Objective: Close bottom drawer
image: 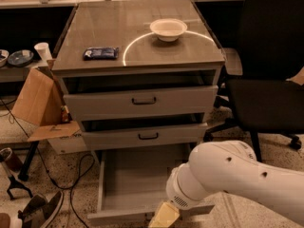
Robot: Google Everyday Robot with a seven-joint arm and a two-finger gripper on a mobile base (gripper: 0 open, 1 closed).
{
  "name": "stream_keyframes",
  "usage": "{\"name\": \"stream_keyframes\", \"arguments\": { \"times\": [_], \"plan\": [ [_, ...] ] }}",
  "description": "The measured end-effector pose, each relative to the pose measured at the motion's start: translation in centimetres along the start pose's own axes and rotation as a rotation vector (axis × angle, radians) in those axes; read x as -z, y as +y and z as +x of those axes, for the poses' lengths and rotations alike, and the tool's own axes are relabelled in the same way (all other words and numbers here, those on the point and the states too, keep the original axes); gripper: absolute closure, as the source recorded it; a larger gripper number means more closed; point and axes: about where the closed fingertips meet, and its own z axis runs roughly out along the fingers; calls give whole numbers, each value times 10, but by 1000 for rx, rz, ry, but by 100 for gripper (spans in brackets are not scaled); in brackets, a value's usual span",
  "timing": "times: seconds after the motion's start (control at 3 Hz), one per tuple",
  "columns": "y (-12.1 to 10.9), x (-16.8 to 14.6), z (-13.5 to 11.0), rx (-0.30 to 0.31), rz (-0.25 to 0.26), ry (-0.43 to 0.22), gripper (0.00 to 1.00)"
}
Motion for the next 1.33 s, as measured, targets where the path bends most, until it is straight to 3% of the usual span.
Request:
{"name": "stream_keyframes", "arguments": {
  "times": [0.67, 1.0, 1.33],
  "plan": [
    [-10, -2, -1, -24, 16, -21, 0],
    [-34, -25, 12, -58, 9, -32, 0],
    [-53, -65, 57, -141, -44, -31, 0]
  ]
}}
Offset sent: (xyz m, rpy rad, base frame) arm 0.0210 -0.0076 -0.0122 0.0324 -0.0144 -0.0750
